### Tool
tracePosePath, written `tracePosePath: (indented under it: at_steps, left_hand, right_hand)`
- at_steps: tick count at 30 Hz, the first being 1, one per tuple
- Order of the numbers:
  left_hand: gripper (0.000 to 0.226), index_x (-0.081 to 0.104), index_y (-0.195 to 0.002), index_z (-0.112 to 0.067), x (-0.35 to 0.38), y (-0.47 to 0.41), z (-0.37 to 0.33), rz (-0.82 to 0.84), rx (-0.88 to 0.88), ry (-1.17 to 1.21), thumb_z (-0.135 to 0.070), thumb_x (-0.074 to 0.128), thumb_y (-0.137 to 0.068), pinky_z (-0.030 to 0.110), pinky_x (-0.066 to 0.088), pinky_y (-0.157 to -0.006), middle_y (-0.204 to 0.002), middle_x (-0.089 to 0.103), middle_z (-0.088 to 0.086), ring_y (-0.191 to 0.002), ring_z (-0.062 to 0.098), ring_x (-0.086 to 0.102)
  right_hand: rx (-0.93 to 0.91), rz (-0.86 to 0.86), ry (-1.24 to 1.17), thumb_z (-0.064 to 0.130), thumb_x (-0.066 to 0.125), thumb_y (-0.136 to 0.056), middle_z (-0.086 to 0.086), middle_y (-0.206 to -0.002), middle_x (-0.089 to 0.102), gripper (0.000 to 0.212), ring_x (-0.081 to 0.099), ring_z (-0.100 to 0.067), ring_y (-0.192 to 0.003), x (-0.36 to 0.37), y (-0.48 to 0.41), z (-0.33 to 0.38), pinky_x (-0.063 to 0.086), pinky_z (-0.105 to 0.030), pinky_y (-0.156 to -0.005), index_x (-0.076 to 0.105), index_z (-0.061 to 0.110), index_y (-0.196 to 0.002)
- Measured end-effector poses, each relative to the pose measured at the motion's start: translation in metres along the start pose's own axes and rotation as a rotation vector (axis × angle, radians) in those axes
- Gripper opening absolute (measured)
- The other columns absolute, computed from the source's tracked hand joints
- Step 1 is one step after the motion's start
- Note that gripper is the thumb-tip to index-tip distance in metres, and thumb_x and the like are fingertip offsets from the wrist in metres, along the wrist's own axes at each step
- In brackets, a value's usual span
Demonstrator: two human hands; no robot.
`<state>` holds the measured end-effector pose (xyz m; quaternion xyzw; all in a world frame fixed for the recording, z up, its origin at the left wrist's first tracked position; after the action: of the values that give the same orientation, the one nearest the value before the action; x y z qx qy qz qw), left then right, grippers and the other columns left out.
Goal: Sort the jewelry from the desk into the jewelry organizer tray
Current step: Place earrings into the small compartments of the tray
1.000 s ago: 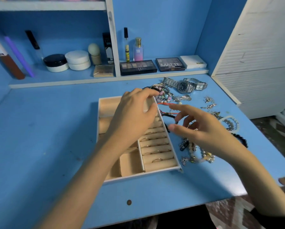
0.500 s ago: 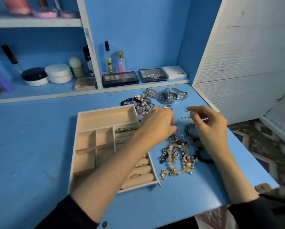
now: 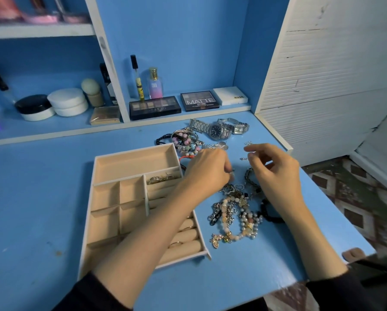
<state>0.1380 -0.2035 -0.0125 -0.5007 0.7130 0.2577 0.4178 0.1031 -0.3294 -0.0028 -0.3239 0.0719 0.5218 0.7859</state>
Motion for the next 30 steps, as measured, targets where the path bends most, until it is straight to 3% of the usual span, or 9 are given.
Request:
tracePosePath:
  at_steps: [3, 7, 12, 17, 21, 23, 25, 28, 30]
  left_hand:
    - [0.006, 0.064, -0.078, -0.022, -0.009, 0.004, 0.004, -0.047, -0.007, 0.066, -0.02, 0.069, -0.081, 0.03, 0.049, -0.075, -0.072, 0.059, -0.012, -0.078, 0.012, 0.06]
    - [0.009, 0.067, -0.087, -0.019, -0.032, 0.012, 0.02, -0.131, -0.062, 0.188, -0.021, 0.07, -0.08, 0.03, 0.052, -0.079, -0.067, 0.058, -0.014, -0.067, 0.006, 0.057]
    - [0.013, 0.072, -0.093, -0.021, -0.063, 0.029, 0.035, -0.21, -0.054, 0.217, -0.021, 0.07, -0.08, 0.003, 0.038, -0.056, -0.068, 0.059, -0.015, -0.061, -0.002, 0.051]
    - [0.008, 0.071, -0.083, -0.026, -0.079, 0.045, 0.05, -0.257, -0.072, 0.298, -0.021, 0.072, -0.077, 0.008, 0.04, -0.058, -0.067, 0.062, -0.012, -0.061, 0.002, 0.051]
    - [0.013, 0.067, -0.075, -0.032, -0.086, 0.057, 0.061, -0.277, -0.078, 0.36, -0.02, 0.073, -0.077, 0.006, 0.039, -0.058, -0.068, 0.063, -0.011, -0.059, 0.002, 0.051]
    - [0.013, 0.067, -0.076, -0.032, -0.088, 0.062, 0.067, -0.283, -0.098, 0.364, -0.021, 0.073, -0.077, 0.006, 0.041, -0.059, -0.07, 0.064, -0.012, -0.062, 0.001, 0.053]
    - [0.014, 0.067, -0.075, -0.033, -0.092, 0.068, 0.076, -0.305, -0.113, 0.372, -0.021, 0.073, -0.076, 0.006, 0.043, -0.062, -0.07, 0.065, -0.013, -0.064, -0.002, 0.056]
    - [0.013, 0.069, -0.075, -0.03, -0.099, 0.077, 0.091, -0.34, -0.153, 0.432, -0.018, 0.072, -0.077, 0.022, 0.052, -0.07, -0.071, 0.068, -0.006, -0.068, 0.009, 0.065]
    - [0.013, 0.069, -0.077, -0.025, -0.106, 0.085, 0.099, -0.367, -0.171, 0.484, -0.013, 0.069, -0.079, 0.018, 0.053, -0.064, -0.071, 0.07, 0.001, -0.064, 0.01, 0.067]
  right_hand:
    - [-0.104, 0.059, 0.17, 0.009, 0.058, -0.085, 0.003, -0.078, 0.06, 0.018, 0.05, -0.012, -0.074, 0.008, 0.001, 0.005, 0.036, -0.023, -0.067, 0.069, 0.018, -0.096]
    - [-0.277, 0.217, 0.434, 0.017, 0.058, -0.083, 0.001, -0.085, 0.064, 0.022, 0.044, -0.02, -0.084, 0.028, 0.006, 0.015, 0.037, -0.03, -0.069, 0.07, 0.017, -0.102]
    - [-0.308, 0.391, 0.579, 0.023, 0.062, -0.083, -0.001, -0.092, 0.065, 0.023, 0.048, -0.027, -0.088, 0.046, 0.007, 0.017, 0.045, -0.041, -0.074, 0.071, 0.016, -0.103]
    - [-0.241, 0.546, 0.556, 0.024, 0.067, -0.081, 0.001, -0.091, 0.063, 0.016, 0.048, -0.022, -0.095, 0.052, -0.007, 0.016, 0.042, -0.03, -0.08, 0.071, 0.016, -0.095]
    - [-0.028, 0.73, 0.441, 0.017, 0.074, -0.076, 0.006, -0.08, 0.062, 0.012, 0.055, -0.009, -0.079, 0.057, -0.019, 0.009, 0.04, -0.012, -0.063, 0.069, 0.017, -0.087]
    - [0.047, 0.788, 0.409, 0.017, 0.075, -0.076, 0.008, -0.076, 0.061, 0.016, 0.055, -0.004, -0.069, 0.06, -0.021, 0.007, 0.04, -0.011, -0.059, 0.067, 0.018, -0.09]
    - [0.082, 0.818, 0.401, 0.016, 0.076, -0.075, 0.008, -0.073, 0.06, 0.018, 0.054, -0.004, -0.065, 0.062, -0.021, 0.007, 0.04, -0.012, -0.057, 0.066, 0.018, -0.091]
    - [0.077, 0.806, 0.42, 0.014, 0.076, -0.074, 0.007, -0.068, 0.061, 0.012, 0.054, -0.005, -0.06, 0.062, -0.021, 0.01, 0.039, -0.007, -0.05, 0.07, 0.017, -0.085]
    - [0.051, 0.78, 0.443, 0.011, 0.075, -0.073, 0.011, -0.063, 0.063, 0.009, 0.054, 0.003, -0.053, 0.062, -0.02, 0.015, 0.038, -0.005, -0.047, 0.073, 0.018, -0.078]
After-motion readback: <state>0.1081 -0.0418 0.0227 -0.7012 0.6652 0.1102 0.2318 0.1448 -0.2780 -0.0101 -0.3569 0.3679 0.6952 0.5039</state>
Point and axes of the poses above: each hand's wrist, its own y-axis away from the middle knuckle, its own x-axis out of the palm, z = x × y, the point moved 9 cm from there along -y, towards the middle knuckle
